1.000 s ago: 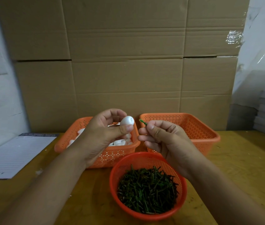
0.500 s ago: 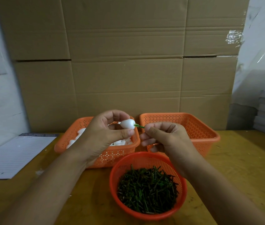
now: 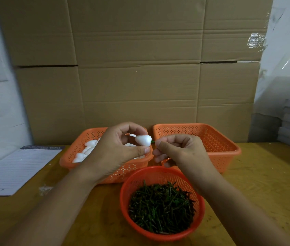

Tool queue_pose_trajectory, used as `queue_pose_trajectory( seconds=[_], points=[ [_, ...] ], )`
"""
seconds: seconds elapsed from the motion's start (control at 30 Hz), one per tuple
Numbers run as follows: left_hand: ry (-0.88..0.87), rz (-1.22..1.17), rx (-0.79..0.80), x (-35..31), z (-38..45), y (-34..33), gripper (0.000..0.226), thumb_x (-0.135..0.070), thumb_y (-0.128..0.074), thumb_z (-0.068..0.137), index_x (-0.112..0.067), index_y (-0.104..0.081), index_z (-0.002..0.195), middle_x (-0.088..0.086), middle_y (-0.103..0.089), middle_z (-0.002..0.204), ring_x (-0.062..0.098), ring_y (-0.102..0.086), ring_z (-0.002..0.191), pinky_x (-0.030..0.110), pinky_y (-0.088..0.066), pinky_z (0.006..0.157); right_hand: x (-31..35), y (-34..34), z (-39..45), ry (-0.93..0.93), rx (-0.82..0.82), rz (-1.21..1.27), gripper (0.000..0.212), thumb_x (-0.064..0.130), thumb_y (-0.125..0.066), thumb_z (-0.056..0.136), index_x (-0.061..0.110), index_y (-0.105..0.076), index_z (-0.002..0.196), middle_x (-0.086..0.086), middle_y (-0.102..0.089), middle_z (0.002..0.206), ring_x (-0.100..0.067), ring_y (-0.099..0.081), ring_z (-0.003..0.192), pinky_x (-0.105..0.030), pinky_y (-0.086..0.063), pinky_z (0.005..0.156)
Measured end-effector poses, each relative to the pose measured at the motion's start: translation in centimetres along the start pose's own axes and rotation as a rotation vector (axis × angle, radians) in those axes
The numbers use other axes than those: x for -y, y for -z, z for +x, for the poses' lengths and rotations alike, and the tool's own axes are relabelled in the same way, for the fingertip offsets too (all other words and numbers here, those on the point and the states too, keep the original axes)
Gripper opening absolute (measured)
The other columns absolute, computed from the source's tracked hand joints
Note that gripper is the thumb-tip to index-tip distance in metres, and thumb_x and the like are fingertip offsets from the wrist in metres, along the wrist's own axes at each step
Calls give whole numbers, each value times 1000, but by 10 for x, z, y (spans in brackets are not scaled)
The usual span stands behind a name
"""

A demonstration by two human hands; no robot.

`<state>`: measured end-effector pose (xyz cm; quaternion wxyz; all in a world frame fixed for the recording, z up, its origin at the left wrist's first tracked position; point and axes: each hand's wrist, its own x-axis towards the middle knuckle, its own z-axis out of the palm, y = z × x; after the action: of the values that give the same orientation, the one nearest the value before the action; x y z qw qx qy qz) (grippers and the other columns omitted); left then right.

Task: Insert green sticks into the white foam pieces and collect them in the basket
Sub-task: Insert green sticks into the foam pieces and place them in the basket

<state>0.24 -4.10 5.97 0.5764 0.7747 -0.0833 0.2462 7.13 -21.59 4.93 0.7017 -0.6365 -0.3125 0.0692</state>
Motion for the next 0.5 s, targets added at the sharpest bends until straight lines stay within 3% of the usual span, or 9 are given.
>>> queue_pose_trajectory(
  seconds=[0.3,0.5],
  points=[
    [27,42,-26,2,1,-3,30,6,-82,73,-11,-68,94,12,-73,107,16,-71,85,37,-60,80,-2,-2,-1,10,7,-31,9,7,-67,91,2,-72,85,-13,-75,74,-15,-69,60,-21,-50,50],
    [27,61,-33,4,0,-4,31,4,-84,72,-14,-70,93,7,-74,106,16,-73,87,37,-60,80,-3,-1,-1,15,16,-56,11,9,-68,91,7,-73,82,-11,-75,74,-15,-69,61,-21,-51,51]
  ],
)
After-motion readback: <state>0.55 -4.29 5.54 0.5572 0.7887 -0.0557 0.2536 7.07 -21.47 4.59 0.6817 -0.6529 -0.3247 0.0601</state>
